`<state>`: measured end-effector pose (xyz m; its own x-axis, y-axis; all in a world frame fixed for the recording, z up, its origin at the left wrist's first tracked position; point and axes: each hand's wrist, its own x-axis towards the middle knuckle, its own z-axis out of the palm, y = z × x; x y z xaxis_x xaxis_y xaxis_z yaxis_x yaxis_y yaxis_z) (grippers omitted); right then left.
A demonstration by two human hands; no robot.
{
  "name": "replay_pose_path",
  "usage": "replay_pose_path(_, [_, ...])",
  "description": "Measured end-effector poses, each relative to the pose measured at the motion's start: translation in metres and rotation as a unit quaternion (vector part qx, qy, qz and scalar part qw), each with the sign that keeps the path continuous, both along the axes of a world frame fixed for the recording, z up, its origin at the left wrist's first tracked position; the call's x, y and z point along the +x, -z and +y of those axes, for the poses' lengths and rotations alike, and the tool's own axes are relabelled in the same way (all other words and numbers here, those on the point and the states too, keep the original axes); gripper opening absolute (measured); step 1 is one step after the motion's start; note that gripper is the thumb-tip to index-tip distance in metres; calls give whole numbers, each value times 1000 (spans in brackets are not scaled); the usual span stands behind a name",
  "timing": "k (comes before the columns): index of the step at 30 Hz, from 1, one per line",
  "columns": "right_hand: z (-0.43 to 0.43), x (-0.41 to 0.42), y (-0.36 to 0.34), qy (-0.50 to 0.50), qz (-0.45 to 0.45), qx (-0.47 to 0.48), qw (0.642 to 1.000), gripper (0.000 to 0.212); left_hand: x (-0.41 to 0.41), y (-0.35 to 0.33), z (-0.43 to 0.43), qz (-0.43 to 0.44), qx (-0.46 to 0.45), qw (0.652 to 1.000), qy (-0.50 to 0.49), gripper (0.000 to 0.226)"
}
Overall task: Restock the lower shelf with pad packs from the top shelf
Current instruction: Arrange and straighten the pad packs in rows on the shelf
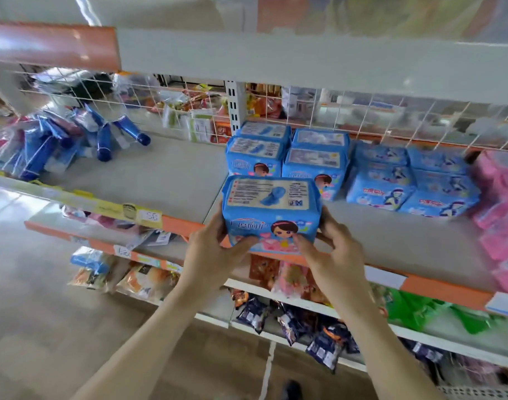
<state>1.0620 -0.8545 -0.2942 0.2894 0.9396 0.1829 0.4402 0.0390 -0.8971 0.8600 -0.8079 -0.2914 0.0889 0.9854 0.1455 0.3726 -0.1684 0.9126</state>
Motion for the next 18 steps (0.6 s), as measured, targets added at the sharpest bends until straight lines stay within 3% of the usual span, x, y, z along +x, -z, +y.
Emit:
replay_pose_path(9, [63, -33, 30, 6, -63, -39, 997, 58, -38, 29, 77, 56, -3, 998, 26, 52])
replay_pose_path(14, [92, -53, 48, 41, -50, -34, 997, 54, -54, 37, 118, 75, 17, 994, 73, 62])
replay_pose_path(18, [107, -63, 55, 62, -18, -31, 997, 39, -62, 51, 143, 56, 20, 993, 106, 75])
